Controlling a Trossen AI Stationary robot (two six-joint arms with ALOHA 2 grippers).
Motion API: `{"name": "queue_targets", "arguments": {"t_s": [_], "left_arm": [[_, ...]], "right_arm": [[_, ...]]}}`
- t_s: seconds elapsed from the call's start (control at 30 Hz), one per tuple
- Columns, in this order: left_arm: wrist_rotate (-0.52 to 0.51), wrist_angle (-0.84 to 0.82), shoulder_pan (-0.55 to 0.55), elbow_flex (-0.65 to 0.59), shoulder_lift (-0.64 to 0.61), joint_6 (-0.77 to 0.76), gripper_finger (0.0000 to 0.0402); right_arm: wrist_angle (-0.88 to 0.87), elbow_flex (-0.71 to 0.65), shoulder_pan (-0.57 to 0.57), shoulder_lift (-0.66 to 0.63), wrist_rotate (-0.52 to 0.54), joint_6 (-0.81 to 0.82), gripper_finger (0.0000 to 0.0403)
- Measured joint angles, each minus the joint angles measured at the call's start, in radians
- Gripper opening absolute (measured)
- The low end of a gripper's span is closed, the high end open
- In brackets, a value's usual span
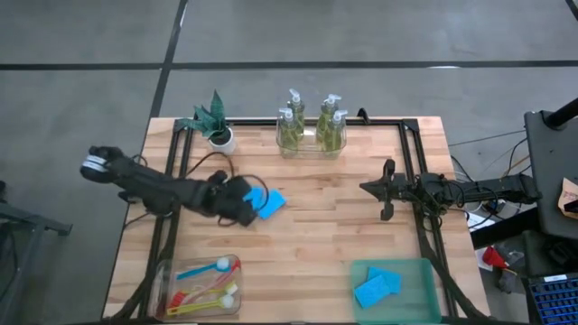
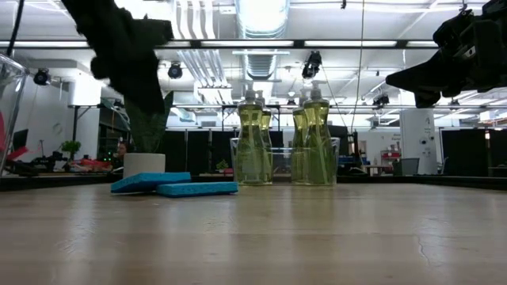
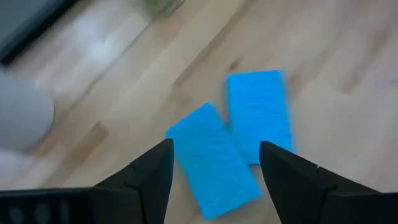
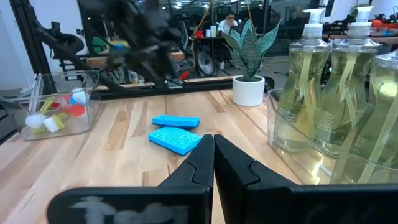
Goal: Pick & Place Kitchen Sink Supplies
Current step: Put the blue sponge into the green bin
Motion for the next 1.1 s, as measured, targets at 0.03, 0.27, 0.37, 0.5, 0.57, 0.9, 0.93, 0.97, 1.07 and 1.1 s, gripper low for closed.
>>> {"name": "queue_targets", "arguments": {"t_s": [0.03, 0.27, 0.37, 0.5, 0.57, 0.9, 0.93, 0.97, 1.07, 1.1], "left_arm": [[0.016, 0.006, 0.03, -0.015, 0.008, -0.023, 0.0229], [0.068, 0.111, 0.124, -0.116, 0.111, 0.018, 0.0229], [0.077, 0.193, 0.126, -0.143, 0.166, 0.082, 0.0229], [0.081, 0.218, 0.125, -0.132, 0.223, 0.101, 0.0229], [0.085, 0.232, 0.125, -0.119, 0.242, 0.1, 0.0229], [0.112, 0.242, 0.125, -0.076, 0.236, 0.098, 0.0229], [0.112, 0.244, 0.124, -0.07, 0.23, 0.095, 0.0229], [0.112, 0.246, 0.121, -0.067, 0.223, 0.092, 0.0229], [0.121, 0.247, 0.112, -0.055, 0.216, 0.092, 0.0229], [0.135, 0.249, 0.111, -0.054, 0.216, 0.091, 0.0229]], "right_arm": [[0.0, 0.0, 0.0, 0.0, 0.0, -0.001, 0.0009], [0.0, 0.0, 0.0, 0.0, 0.0, 0.001, 0.0009], [0.0, 0.0, 0.0, 0.0, 0.0, 0.0, 0.0009], [0.0, 0.0, 0.0, 0.0, 0.0, 0.0, 0.0008], [0.0, 0.0, 0.0, 0.0, 0.0, 0.001, 0.0009], [0.0, 0.0, 0.0, -0.001, 0.0, 0.001, 0.0009], [0.0, 0.0, 0.0, -0.001, 0.0, 0.0, 0.0008], [0.0, 0.0, 0.0, -0.001, 0.0, 0.0, 0.0009], [0.0, 0.0, 0.0, -0.001, 0.0, 0.0, 0.0009], [0.0, 0.0, 0.0, 0.0, 0.0, 0.0, 0.0009]]}}
